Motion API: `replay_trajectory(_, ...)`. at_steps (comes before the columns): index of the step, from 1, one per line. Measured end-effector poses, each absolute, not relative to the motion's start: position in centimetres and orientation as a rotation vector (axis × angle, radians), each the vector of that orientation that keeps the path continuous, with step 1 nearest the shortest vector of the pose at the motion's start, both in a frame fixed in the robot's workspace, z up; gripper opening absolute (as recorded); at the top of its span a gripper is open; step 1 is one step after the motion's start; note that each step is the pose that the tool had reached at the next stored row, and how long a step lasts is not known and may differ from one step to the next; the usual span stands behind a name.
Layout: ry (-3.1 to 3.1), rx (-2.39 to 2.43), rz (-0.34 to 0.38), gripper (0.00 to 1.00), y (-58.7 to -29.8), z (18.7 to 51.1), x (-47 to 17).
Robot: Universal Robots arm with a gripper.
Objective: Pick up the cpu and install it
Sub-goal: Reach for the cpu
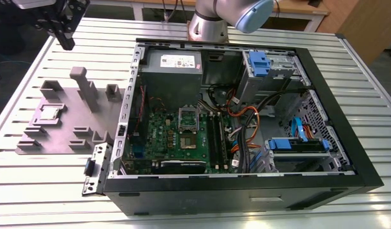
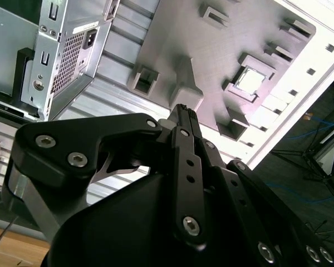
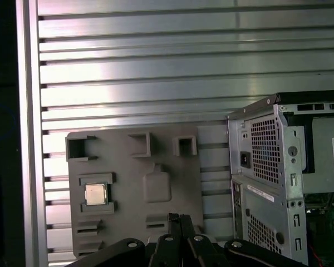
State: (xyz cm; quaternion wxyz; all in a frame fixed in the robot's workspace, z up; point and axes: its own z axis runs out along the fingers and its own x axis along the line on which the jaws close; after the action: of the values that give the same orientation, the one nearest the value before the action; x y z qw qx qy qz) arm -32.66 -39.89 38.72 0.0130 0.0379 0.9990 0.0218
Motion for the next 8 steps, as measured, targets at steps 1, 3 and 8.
replay_trajectory(1, 3.113, 0.118, 0.068, 0.14, -39.89, 38.71, -32.73)
replay_trajectory(3, 3.113, 0.118, 0.068, 0.14, -39.89, 38.71, -32.95)
replay_trajectory(8, 3.113, 0.118, 0.068, 0.14, -39.95, 38.69, -33.67)
